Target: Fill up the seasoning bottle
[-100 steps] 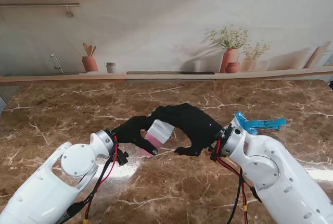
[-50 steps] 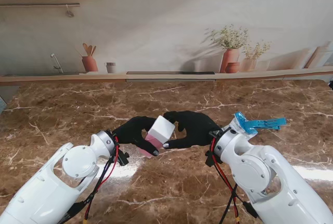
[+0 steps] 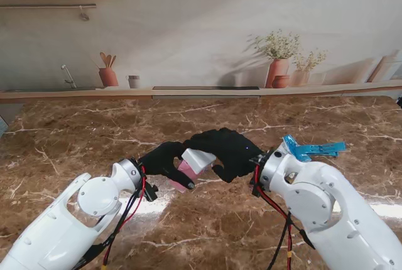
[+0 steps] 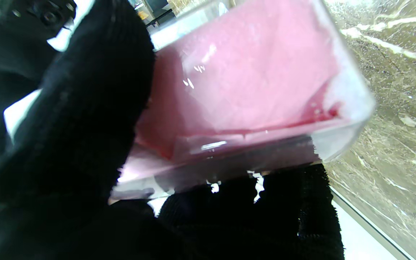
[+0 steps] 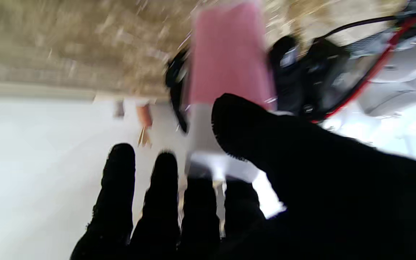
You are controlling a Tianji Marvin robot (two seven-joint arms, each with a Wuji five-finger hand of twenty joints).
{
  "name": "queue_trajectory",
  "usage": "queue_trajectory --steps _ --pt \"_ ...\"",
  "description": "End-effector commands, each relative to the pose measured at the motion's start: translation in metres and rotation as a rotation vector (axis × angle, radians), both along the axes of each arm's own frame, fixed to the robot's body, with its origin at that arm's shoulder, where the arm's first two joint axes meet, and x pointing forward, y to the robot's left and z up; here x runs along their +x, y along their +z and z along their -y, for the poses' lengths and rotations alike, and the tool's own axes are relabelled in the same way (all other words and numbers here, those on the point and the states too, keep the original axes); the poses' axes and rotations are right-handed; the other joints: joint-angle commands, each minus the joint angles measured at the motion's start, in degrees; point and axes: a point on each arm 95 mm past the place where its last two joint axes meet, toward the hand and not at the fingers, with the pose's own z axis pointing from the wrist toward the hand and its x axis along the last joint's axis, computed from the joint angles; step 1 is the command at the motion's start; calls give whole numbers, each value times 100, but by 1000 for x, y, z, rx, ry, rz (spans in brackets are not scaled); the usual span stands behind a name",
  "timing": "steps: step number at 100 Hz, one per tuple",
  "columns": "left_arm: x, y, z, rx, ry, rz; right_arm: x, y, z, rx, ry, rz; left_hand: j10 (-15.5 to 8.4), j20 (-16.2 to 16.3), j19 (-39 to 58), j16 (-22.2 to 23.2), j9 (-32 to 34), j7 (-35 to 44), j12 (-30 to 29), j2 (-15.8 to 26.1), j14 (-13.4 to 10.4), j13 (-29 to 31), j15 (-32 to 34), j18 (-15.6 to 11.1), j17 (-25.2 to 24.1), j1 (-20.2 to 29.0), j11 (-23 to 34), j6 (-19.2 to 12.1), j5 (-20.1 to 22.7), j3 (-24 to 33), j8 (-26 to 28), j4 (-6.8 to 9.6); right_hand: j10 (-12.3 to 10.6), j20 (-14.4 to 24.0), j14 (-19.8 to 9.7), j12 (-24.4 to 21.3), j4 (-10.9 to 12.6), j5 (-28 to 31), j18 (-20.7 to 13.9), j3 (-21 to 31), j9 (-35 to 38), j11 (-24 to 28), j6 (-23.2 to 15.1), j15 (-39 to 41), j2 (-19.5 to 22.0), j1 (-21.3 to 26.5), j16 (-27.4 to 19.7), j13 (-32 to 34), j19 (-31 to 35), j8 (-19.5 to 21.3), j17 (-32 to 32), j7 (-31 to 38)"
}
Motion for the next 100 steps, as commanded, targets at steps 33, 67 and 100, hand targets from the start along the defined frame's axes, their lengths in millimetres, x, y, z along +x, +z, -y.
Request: queue_trajectory --steps 33,67,100 --pt "-1 6 3 -12 0 19 -3 2 5 160 -238 -154 -787 124 -98 22 535 1393 262 3027 -82 199 126 -95 -121 991 848 -1871 615 1006 523 101 754 380 885 -477 339 -982 333 -3060 -225 -734 1730 -653 1059 -3505 -401 693 -572 626 268 217" --pt "0 5 6 -9 -9 24 7 -4 -5 59 -310 -132 -795 126 -111 10 543 1404 260 3025 -87 199 118 -109 -123 990 842 -1889 618 999 518 99 -81 701 86 1308 259 970 -139 -3120 2052 1568 709 2650 1147 -3561 1597 3548 2980 1257 2454 2073" --pt "0 7 6 -9 -3 24 7 1 4 34 -11 -163 -801 140 -102 11 549 1411 255 3040 -90 211 123 -94 -121 989 844 -1894 626 1001 516 97 117 43 26 -245 64 -466 -227 285 -305 -253 296 172 -341 -271 170 339 347 -83 181 -224"
